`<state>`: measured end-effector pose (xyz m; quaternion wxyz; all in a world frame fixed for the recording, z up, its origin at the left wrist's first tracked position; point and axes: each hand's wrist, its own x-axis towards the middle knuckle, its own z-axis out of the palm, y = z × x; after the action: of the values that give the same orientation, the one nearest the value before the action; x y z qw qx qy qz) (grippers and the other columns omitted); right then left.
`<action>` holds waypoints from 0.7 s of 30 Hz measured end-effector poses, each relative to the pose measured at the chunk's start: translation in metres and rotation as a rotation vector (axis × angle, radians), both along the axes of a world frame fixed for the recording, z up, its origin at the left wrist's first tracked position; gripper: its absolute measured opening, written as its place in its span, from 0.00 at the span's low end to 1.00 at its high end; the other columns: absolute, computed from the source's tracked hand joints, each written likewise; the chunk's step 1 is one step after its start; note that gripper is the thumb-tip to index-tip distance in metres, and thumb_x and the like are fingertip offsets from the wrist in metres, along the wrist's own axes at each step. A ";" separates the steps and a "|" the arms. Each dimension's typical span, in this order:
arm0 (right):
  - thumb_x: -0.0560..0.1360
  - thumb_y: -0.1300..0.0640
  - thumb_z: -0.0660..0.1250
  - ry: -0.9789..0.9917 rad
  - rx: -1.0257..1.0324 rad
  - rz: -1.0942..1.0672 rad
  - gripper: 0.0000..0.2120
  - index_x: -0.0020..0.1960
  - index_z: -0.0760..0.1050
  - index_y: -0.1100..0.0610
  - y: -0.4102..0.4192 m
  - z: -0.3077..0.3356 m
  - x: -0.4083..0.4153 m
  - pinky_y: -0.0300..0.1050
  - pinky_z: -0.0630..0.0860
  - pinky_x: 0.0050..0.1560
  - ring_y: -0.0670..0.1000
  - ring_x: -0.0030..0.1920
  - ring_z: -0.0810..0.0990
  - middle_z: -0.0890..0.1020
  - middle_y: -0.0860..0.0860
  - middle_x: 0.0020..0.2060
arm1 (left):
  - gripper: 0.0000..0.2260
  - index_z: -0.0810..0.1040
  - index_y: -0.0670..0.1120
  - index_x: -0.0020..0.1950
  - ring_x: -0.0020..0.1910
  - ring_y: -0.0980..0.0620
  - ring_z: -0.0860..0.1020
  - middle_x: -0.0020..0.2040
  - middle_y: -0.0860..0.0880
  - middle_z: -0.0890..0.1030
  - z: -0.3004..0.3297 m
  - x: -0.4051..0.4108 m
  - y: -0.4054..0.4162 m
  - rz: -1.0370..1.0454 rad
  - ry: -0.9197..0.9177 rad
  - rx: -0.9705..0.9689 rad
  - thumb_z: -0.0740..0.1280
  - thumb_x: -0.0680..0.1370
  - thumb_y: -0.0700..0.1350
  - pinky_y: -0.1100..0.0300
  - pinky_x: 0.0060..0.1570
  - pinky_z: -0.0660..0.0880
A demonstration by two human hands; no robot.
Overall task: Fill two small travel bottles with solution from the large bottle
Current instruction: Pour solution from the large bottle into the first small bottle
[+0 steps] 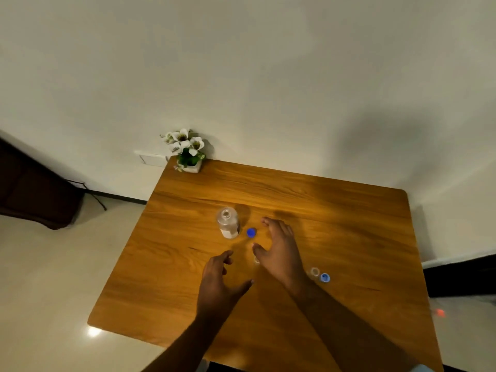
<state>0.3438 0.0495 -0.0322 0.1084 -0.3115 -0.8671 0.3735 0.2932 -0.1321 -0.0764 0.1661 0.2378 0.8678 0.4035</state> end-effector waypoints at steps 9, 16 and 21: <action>0.62 0.45 0.83 -0.194 -0.142 0.033 0.48 0.76 0.64 0.52 -0.021 -0.039 -0.105 0.49 0.72 0.65 0.55 0.69 0.71 0.74 0.52 0.69 | 0.37 0.67 0.62 0.71 0.54 0.60 0.73 0.56 0.65 0.74 -0.029 -0.045 -0.039 -0.043 -0.063 -0.025 0.75 0.64 0.67 0.68 0.47 0.71; 0.55 0.34 0.77 -0.162 -0.154 -0.019 0.44 0.67 0.68 0.45 -0.011 -0.048 -0.114 0.53 0.81 0.54 0.51 0.56 0.79 0.80 0.48 0.58 | 0.36 0.70 0.62 0.69 0.53 0.62 0.74 0.57 0.61 0.75 -0.039 -0.079 -0.042 -0.131 -0.108 -0.071 0.74 0.64 0.67 0.71 0.47 0.69; 0.60 0.47 0.84 -0.048 -0.185 -0.150 0.41 0.66 0.65 0.46 -0.002 -0.009 -0.084 0.46 0.81 0.50 0.49 0.54 0.78 0.76 0.47 0.58 | 0.39 0.69 0.56 0.75 0.54 0.59 0.74 0.61 0.57 0.75 -0.033 -0.087 -0.021 -0.258 -0.170 -0.107 0.80 0.68 0.58 0.65 0.51 0.74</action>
<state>0.2598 0.0470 -0.0414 0.0862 -0.3931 -0.8054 0.4351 0.2066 -0.1535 -0.1094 0.3016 0.3032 0.8331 0.3509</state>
